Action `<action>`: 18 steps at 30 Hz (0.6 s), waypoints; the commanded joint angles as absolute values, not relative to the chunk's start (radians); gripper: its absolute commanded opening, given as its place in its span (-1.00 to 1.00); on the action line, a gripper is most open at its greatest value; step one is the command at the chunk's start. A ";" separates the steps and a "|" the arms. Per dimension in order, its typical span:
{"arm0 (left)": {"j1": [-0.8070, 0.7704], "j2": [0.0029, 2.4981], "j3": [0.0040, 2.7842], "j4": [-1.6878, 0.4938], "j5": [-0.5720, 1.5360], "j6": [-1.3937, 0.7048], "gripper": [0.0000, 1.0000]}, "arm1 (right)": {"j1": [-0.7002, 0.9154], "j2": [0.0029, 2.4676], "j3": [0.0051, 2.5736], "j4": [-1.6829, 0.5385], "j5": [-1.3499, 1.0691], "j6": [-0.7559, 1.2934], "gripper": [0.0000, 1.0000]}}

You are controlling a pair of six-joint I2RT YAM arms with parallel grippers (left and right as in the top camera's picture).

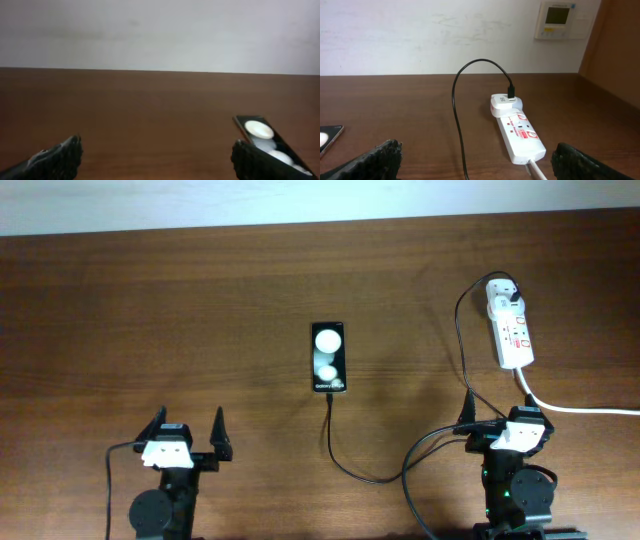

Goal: Plug charger to phone and switch on socket

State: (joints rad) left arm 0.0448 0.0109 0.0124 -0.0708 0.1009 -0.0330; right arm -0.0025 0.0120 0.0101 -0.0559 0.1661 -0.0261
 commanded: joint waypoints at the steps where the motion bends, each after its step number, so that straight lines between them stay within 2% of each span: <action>1: 0.041 0.005 0.008 -0.084 0.037 0.034 0.98 | -0.006 0.004 0.006 -0.065 0.168 -0.017 0.97; 18: 0.018 0.005 0.008 -0.081 0.037 0.058 0.98 | -0.006 0.004 0.006 -0.065 0.168 -0.017 0.97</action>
